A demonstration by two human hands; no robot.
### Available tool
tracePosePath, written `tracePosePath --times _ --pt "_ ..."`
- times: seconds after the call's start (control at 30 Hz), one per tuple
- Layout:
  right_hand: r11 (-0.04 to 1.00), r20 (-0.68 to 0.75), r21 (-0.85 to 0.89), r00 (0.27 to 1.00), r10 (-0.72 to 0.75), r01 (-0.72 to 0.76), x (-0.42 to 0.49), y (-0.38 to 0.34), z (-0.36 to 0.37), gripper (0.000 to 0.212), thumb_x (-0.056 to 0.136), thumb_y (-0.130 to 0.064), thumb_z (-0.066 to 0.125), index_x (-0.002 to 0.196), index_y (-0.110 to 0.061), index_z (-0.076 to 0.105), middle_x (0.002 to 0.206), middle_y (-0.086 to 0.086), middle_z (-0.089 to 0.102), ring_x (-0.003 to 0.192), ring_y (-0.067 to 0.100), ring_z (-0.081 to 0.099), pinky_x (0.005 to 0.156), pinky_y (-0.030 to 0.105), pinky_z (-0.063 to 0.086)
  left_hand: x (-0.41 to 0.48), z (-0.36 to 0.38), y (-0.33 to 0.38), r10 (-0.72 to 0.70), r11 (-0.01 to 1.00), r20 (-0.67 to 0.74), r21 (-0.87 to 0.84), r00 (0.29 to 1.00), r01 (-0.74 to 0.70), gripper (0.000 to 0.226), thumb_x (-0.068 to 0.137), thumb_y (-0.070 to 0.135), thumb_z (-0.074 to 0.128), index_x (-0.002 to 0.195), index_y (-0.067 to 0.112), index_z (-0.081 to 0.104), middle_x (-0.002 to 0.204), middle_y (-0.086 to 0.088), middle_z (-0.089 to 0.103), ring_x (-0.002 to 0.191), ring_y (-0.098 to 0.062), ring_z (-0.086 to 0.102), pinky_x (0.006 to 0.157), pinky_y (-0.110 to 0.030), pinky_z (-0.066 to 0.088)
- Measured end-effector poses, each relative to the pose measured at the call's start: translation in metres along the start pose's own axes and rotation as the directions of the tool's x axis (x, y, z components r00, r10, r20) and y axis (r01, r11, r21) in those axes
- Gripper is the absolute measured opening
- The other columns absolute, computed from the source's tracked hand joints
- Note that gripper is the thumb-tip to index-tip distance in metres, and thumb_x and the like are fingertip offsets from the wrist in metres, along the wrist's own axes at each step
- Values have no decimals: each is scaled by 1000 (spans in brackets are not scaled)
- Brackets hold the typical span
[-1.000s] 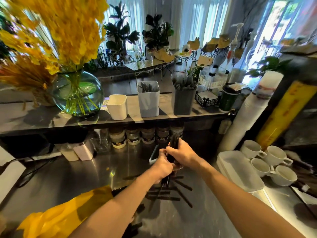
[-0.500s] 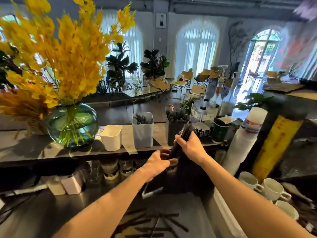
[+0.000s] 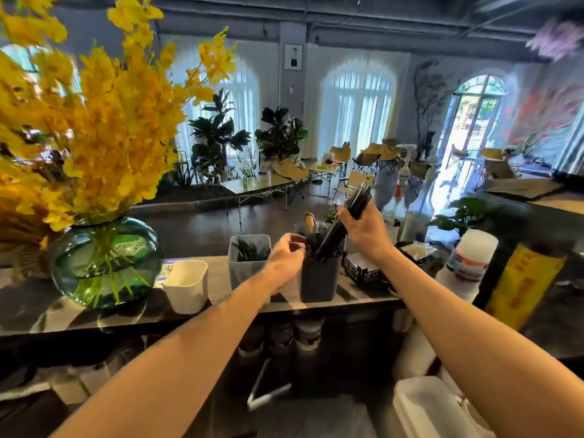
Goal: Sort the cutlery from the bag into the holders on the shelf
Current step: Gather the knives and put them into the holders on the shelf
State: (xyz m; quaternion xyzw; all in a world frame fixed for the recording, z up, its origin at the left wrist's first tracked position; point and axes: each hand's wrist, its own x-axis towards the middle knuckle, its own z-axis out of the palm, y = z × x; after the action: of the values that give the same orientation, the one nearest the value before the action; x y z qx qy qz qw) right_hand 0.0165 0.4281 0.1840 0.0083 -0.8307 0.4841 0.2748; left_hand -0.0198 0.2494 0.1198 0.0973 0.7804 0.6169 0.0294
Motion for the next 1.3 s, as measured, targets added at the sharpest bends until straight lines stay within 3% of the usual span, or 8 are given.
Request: tracePosePath --times 0.2,0.37,0.47,0.73,0.87,1.0,1.2,1.3 --pt "999 -41 -34 999 -11 10 43 13 8 21 101 -31 60 108 -13 52 96 5 68 91 17 69 84 40 58 46 9 13 25 1000 13 15 1000 -25 36 95 -15 41 115 12 52 92 2 52 78 -10 49 62 -13 44" --pt "992 -22 -122 1000 -18 15 61 31 29 25 101 -33 60 114 -13 54 92 -5 65 82 8 63 70 25 48 77 15 -1 -18 996 9 88 1000 17 50 90 0 53 131 30 54 136 -4 54 116 -26 57 98 -37 51" --pt "982 -15 -189 1000 -24 21 66 50 41 32 101 -36 59 120 -11 51 98 0 65 88 20 62 75 35 48 89 24 -10 -26 995 41 92 999 22 59 89 -6 50 137 28 50 153 -1 39 138 -22 41 116 -42 38" --pt "940 170 -338 985 10 49 57 80 63 43 95 -41 67 124 -13 54 108 8 70 96 27 66 81 41 54 86 37 -15 -34 998 81 57 996 29 76 85 -14 39 152 20 36 146 -4 41 133 -22 43 114 -37 40" --pt "973 224 -215 974 -35 84 51 87 62 42 83 -24 82 117 -12 62 108 3 64 100 21 62 86 38 50 87 38 -17 20 997 90 75 996 -27 75 84 -14 38 150 21 39 153 -6 39 139 -22 38 120 -41 32" --pt "983 154 -171 987 -46 72 50 87 58 67 76 -34 86 131 -15 54 115 3 58 107 21 56 97 42 50 86 36 -16 27 999 95 38 995 -31 71 88 -15 38 151 19 38 151 -7 42 136 -21 41 118 -37 35" --pt "977 -45 -199 995 -91 80 52 71 52 59 94 -38 67 144 -19 43 111 -5 55 111 17 48 94 30 43 87 37 -12 57 998 130 1 990 -58 59 97 5 52 152 25 39 148 -4 47 135 -20 45 116 -39 39" --pt "959 32 -272 996 -78 84 55 69 54 39 106 -30 46 144 -23 48 121 2 61 117 21 51 99 38 44 84 40 -10 114 991 142 48 983 -122 56 98 19 55 151 25 40 149 -2 47 137 -19 44 119 -41 35"
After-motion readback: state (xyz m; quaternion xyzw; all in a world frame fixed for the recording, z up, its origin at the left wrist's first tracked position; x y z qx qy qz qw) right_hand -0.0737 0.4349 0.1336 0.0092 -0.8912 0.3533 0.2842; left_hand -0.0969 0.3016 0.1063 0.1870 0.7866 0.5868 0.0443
